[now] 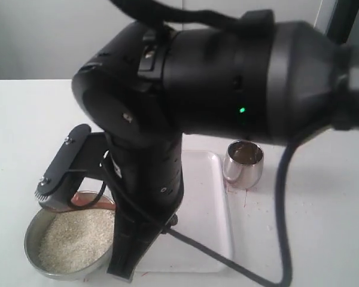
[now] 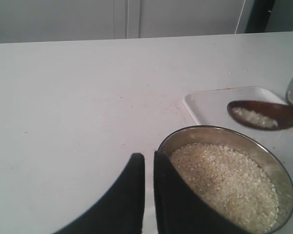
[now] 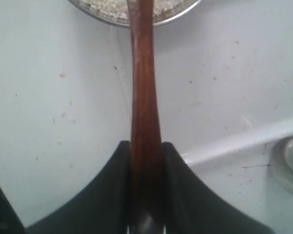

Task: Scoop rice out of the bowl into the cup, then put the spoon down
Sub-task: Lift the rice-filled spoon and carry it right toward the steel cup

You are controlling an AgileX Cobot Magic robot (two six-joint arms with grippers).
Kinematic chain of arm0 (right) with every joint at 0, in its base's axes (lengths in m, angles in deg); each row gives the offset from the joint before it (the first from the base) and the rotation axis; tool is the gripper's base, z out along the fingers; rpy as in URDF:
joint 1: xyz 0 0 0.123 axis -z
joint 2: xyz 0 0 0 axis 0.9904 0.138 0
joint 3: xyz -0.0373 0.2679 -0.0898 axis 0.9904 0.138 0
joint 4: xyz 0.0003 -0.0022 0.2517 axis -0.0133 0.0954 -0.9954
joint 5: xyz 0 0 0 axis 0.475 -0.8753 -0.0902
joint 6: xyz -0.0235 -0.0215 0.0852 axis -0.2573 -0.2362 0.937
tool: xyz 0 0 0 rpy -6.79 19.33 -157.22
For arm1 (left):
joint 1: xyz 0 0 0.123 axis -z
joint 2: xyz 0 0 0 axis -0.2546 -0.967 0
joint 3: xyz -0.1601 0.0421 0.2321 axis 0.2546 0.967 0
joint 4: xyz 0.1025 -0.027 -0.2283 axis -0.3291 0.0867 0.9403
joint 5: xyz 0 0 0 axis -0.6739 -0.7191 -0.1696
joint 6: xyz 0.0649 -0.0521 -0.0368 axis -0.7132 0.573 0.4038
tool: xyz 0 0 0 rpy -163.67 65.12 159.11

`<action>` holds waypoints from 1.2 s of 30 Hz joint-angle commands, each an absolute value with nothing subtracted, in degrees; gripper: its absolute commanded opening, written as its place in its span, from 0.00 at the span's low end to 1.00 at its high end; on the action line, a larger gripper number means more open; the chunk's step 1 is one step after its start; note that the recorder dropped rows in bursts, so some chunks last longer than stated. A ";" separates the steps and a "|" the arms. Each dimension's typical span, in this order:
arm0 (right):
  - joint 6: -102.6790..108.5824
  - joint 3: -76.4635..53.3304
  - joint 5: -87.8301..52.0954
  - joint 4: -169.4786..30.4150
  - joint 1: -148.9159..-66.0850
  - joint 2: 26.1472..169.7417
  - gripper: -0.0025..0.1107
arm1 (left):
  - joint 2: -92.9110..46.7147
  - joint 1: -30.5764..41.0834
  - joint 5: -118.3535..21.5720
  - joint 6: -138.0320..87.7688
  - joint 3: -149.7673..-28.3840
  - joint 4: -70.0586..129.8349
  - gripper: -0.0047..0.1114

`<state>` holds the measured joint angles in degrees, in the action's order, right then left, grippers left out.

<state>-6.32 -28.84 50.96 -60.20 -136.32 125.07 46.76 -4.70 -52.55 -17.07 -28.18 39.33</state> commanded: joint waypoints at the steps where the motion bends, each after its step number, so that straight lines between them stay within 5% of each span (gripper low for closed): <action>1: -4.98 -29.33 52.10 -59.73 -134.41 120.91 0.02 | 46.71 -4.20 -52.77 -17.05 -28.38 39.67 0.16; 13: -2.17 -28.84 52.10 -59.64 -133.39 113.46 0.02 | 46.71 -4.20 -52.77 -17.05 -28.38 39.67 0.16; 36: 4.42 -8.00 52.10 -59.46 -132.31 95.53 0.02 | 46.71 -4.20 -52.77 -17.05 -28.38 39.67 0.16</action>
<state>1.64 -9.57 52.06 -59.84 -132.65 96.99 46.76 -4.70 -52.55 -17.07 -28.18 39.33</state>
